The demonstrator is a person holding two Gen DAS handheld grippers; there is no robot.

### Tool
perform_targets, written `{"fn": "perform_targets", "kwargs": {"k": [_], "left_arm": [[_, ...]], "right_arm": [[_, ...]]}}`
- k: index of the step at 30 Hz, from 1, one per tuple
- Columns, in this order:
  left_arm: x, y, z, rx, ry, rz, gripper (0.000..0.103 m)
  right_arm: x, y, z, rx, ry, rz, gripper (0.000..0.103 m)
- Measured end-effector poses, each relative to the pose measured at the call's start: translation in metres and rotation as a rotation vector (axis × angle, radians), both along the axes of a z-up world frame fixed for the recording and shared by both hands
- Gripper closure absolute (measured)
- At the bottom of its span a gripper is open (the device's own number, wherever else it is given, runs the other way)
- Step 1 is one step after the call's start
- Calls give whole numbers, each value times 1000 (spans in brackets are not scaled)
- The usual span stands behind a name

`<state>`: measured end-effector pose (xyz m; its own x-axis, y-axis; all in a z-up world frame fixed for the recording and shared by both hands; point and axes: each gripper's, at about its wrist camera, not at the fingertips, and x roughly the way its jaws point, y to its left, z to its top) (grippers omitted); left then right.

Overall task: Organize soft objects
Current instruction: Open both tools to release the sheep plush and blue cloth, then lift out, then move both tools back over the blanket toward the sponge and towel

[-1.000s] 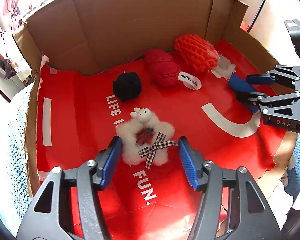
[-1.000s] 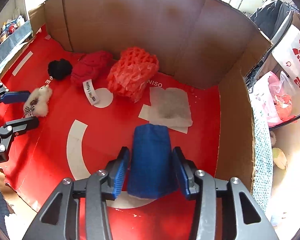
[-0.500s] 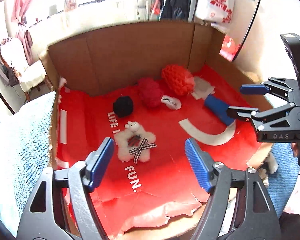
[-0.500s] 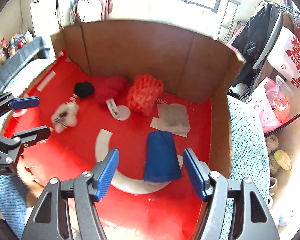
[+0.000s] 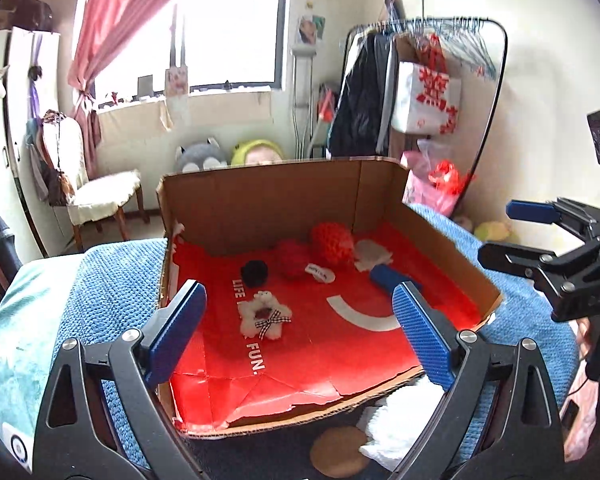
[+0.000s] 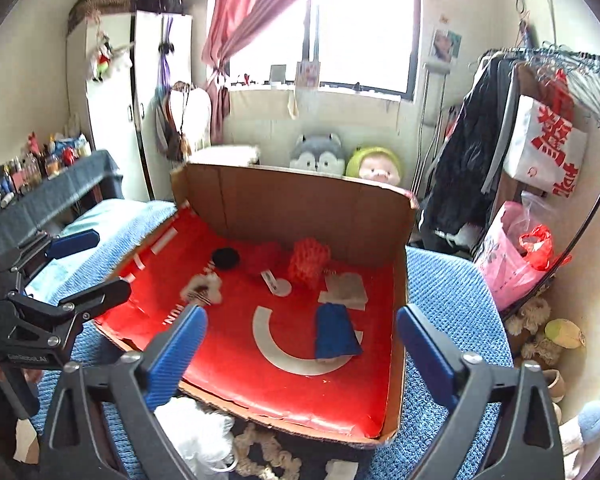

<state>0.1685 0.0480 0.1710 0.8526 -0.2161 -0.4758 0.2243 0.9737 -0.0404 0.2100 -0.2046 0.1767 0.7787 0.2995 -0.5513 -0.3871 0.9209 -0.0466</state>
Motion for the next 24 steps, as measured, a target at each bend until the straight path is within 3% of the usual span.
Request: {"fn": "perform_targets", "kwargs": {"k": [6, 12, 17, 24], "left_arm": [[-47, -4, 11, -29, -128, 32, 3], [-97, -8, 12, -36, -215, 40, 1], [-129, -13, -4, -27, -272, 62, 0], [-157, -20, -35, -10, -322, 87, 0]], "right_arm": [[-55, -6, 11, 34, -133, -23, 0], [-113, -13, 2, 71, -270, -84, 0], [-154, -21, -18, 78, -375, -161, 0], [-181, -37, -56, 138, -416, -224, 0]]}}
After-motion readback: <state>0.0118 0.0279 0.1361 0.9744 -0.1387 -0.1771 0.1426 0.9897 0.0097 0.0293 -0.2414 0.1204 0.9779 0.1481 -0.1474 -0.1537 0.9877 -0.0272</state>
